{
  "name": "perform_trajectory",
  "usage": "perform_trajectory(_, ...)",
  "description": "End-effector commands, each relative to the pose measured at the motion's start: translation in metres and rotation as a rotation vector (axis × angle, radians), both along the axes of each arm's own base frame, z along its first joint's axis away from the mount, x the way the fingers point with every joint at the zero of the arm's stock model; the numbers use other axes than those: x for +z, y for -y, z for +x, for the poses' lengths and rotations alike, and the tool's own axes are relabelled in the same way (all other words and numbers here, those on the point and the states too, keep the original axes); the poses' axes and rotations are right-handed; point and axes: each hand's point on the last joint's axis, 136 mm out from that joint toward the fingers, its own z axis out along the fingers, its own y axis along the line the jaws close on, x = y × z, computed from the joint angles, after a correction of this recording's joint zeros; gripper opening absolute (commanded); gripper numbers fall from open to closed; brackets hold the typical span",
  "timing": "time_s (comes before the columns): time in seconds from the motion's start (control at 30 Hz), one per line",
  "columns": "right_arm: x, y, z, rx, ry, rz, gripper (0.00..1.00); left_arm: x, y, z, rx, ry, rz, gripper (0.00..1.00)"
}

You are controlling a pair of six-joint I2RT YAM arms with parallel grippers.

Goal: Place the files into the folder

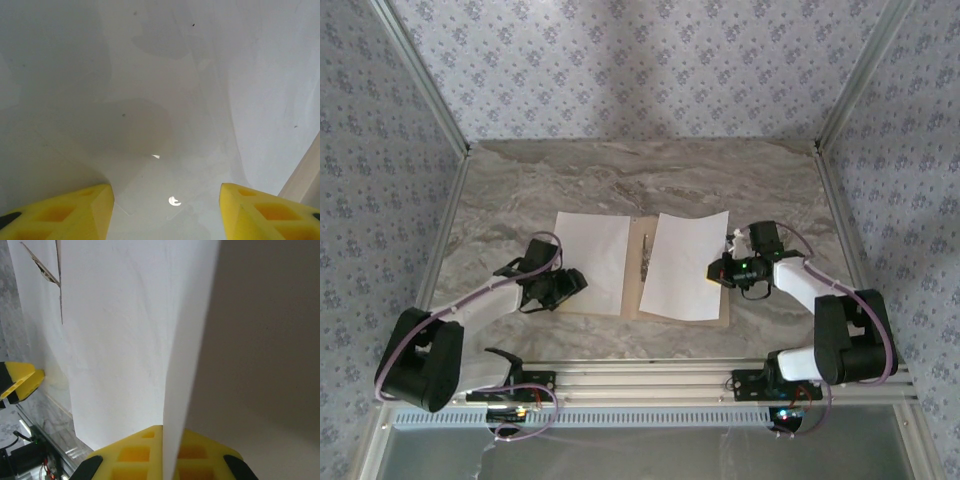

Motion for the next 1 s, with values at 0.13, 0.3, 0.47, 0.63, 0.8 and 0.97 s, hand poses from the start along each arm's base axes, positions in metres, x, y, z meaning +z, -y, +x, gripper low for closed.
perform_trajectory(0.13, 0.0, -0.001, -0.001, 0.067, 0.063, -0.021, 0.0, -0.005, -0.011, -0.01, 0.0, -0.034, 0.028, 0.59)
perform_trajectory(0.3, -0.003, 0.0, -0.003, 0.072, 0.057, -0.035, 0.0, -0.004, -0.011, -0.01, 0.007, -0.035, 0.012, 0.59)
perform_trajectory(0.47, 0.003, -0.009, -0.004, 0.112, 0.089, -0.018, 0.0, -0.001, -0.01, -0.008, 0.01, -0.024, 0.008, 0.59)
perform_trajectory(0.63, 0.007, -0.017, -0.003, 0.145, 0.116, -0.017, 0.0, -0.004, -0.01, -0.009, 0.01, -0.032, 0.003, 0.59)
perform_trajectory(0.8, 0.004, -0.016, -0.005, 0.152, 0.11, -0.034, 0.0, -0.004, -0.009, -0.008, 0.013, -0.029, -0.008, 0.59)
perform_trajectory(0.97, 0.002, -0.015, -0.004, 0.154, 0.101, -0.046, 0.0, -0.003, -0.009, -0.008, 0.009, -0.028, -0.002, 0.59)
